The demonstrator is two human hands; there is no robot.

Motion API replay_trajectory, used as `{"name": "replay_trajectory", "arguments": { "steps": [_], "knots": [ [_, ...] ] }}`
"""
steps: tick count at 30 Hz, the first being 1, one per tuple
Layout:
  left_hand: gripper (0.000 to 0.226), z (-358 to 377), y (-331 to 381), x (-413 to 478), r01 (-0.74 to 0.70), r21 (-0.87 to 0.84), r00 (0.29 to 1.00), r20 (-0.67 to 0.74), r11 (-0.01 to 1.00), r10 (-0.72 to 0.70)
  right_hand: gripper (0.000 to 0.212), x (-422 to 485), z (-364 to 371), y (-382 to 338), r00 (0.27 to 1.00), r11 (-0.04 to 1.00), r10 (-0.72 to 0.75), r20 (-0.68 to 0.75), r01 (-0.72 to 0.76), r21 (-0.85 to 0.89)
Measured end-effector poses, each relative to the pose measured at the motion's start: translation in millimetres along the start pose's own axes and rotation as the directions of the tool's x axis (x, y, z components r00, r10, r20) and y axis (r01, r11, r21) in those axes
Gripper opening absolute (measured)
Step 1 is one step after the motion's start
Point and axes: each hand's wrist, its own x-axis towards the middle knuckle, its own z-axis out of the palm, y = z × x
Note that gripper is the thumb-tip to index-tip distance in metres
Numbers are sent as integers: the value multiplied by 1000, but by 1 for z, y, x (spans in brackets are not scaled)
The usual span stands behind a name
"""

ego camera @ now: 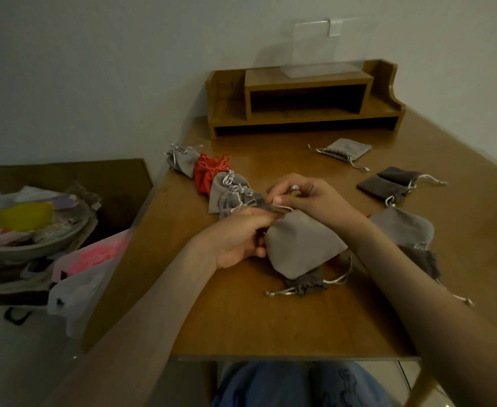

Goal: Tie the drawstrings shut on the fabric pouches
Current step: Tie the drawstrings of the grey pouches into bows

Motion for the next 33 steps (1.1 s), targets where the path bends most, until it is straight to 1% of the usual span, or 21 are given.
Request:
{"name": "replay_trajectory", "arguments": {
  "steps": [4,6,8,10,12,14,15,16,19,20,22,24,27,29,31,33],
  "knots": [
    [15,-6,2,-2,22,-144,998,63,989,-13,15,2,2,4,995,993,96,36,-98,64],
    [17,-5,2,-3,22,-171,996,90,985,-7,15,2,2,3,996,996,86,30,-86,2],
    [24,-2,1,-3,5,-82,999,36,997,-2,16,2,3,2,998,996,62,20,-60,-64],
    [25,2,-1,-1,-1,9,998,-66,1000,2,12,2,5,3,999,995,44,-15,-45,-89],
    [24,4,-2,1,-14,41,992,-122,999,19,6,3,6,5,998,991,27,-64,-35,-128],
    [21,5,-2,1,-53,30,988,-145,998,57,10,4,6,7,994,983,9,-111,-29,-179],
    [21,4,-1,1,-80,12,985,-152,997,81,13,4,6,6,992,986,18,-127,-39,-163],
    [21,4,0,1,-103,-19,983,-155,994,99,17,2,6,4,990,992,54,-133,-68,-103],
    [19,2,5,-1,-126,-105,980,-168,986,107,29,-1,8,-1,975,967,206,-78,-191,167],
    [20,2,5,-2,-114,-97,980,-172,989,96,31,-1,8,-1,971,954,229,-68,-210,214],
    [23,4,3,1,-105,-49,978,-186,993,94,30,0,9,-2,966,944,249,-67,-227,238],
    [27,3,0,5,-136,-23,967,-220,990,128,30,-1,8,-4,962,947,268,-47,-254,198],
    [20,0,-1,8,-178,-26,944,-287,984,163,36,-2,7,-3,961,958,277,1,-276,76],
    [26,0,0,8,-179,-47,940,-304,983,156,23,-2,7,0,971,971,238,-21,-238,11],
    [31,0,-1,8,-181,-38,937,-310,983,160,11,-1,8,1,978,979,202,-58,-202,-3],
    [32,0,-1,8,-176,-31,938,-309,984,158,11,-1,9,1,981,984,178,-78,-178,8]
  ]
}}
